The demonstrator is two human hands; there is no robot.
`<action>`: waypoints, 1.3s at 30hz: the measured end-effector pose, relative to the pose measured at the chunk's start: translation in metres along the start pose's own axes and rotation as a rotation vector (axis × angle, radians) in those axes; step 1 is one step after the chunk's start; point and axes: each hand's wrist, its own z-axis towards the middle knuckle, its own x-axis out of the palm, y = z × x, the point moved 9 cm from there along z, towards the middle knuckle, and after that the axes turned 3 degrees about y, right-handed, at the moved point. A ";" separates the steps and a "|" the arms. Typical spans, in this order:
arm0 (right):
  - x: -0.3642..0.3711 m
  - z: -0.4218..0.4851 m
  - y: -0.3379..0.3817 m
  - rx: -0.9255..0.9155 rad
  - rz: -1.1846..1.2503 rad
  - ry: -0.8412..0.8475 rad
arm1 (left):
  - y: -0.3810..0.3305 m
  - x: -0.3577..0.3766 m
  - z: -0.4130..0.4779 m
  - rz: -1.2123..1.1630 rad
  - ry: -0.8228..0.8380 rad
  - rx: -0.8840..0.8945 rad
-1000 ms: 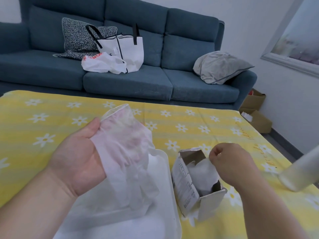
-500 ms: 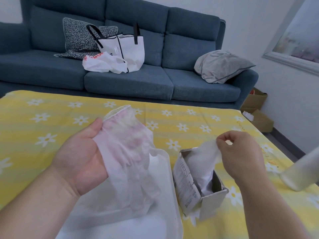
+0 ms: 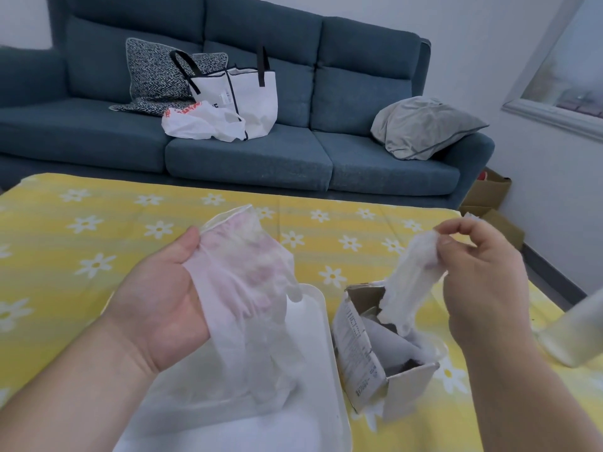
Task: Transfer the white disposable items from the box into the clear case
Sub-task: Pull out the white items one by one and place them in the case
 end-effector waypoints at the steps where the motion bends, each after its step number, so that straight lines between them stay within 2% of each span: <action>1: 0.002 -0.001 0.002 0.010 0.065 0.023 | -0.002 0.000 -0.002 -0.009 -0.087 0.010; 5: 0.039 -0.011 0.013 0.095 0.431 0.208 | -0.006 0.031 -0.010 0.032 -0.016 0.049; 9: 0.076 -0.033 0.044 0.141 0.818 0.453 | 0.005 0.027 -0.009 0.045 -0.080 -0.050; 13: 0.099 -0.049 0.044 0.239 0.894 0.645 | 0.015 0.030 -0.012 0.104 -0.026 -0.120; 16: 0.106 -0.058 0.049 0.221 0.879 0.749 | 0.009 0.037 -0.015 0.108 0.025 -0.095; 19: 0.105 -0.056 0.048 0.175 0.809 0.701 | 0.001 0.041 -0.018 0.107 0.051 -0.063; 25: 0.088 -0.045 0.037 -0.035 0.142 0.402 | -0.006 0.051 -0.024 0.120 0.119 -0.035; 29: 0.071 -0.036 0.039 -0.092 0.019 0.198 | -0.006 0.053 -0.024 0.156 0.125 -0.035; 32: 0.065 -0.033 0.044 -0.117 -0.059 0.155 | -0.007 0.049 -0.023 0.165 0.092 -0.032; 34: 0.065 -0.031 0.040 -0.037 0.073 0.191 | -0.009 0.044 -0.022 0.181 0.051 -0.029; 39: 0.086 -0.035 0.003 0.437 0.833 0.355 | -0.015 0.031 -0.021 0.189 -0.070 0.010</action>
